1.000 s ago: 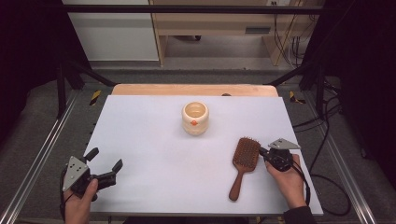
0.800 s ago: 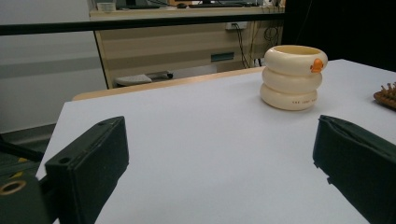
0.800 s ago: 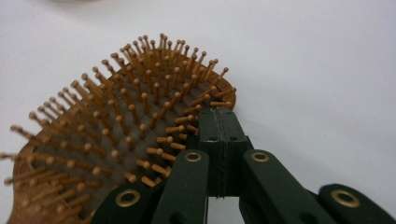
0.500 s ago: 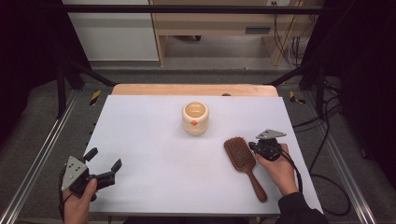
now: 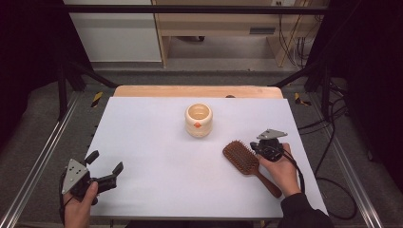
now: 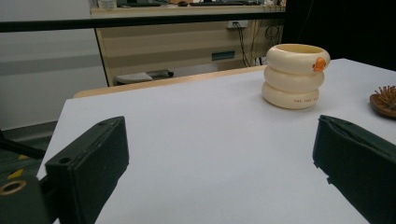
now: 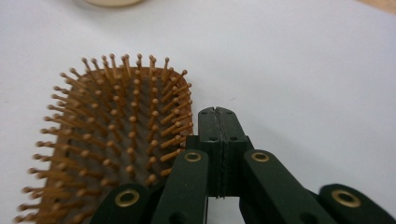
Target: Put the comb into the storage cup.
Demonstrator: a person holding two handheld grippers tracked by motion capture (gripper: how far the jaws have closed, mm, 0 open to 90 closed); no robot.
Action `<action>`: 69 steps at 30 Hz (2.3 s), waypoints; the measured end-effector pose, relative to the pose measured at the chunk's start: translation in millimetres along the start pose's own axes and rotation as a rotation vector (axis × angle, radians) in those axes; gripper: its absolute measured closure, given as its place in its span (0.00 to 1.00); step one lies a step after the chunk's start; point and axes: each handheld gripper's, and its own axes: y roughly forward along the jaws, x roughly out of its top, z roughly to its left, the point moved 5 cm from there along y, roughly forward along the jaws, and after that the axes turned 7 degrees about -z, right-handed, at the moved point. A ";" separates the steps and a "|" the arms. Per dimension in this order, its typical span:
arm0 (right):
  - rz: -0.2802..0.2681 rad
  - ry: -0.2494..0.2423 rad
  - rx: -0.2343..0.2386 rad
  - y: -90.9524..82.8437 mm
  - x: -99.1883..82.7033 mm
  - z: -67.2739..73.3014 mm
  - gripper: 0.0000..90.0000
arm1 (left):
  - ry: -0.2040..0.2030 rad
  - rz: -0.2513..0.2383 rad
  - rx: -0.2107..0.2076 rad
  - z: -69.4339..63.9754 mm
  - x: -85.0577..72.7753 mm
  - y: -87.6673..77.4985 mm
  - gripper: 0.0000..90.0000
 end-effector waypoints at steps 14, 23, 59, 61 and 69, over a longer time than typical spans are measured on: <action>-0.014 0.012 0.061 -56.4 -4.4 25.0 0.50 | 0.000 0.002 0.006 0.8 -0.4 -1.2 0.04; 0.170 -0.042 0.071 -60.0 -26.7 40.5 0.11 | -0.001 0.009 0.011 2.0 -1.8 -0.5 0.04; 0.468 0.032 0.096 -36.2 -40.4 40.3 0.79 | 0.010 0.008 -0.012 -4.3 -1.0 0.5 0.04; 0.475 0.019 0.087 -35.3 -39.8 41.4 0.81 | 0.009 0.007 -0.012 -4.5 -0.7 -0.1 0.04; 0.440 0.002 0.093 -38.0 -40.0 41.3 0.81 | 0.001 -0.002 -0.013 -5.6 1.4 -0.8 0.04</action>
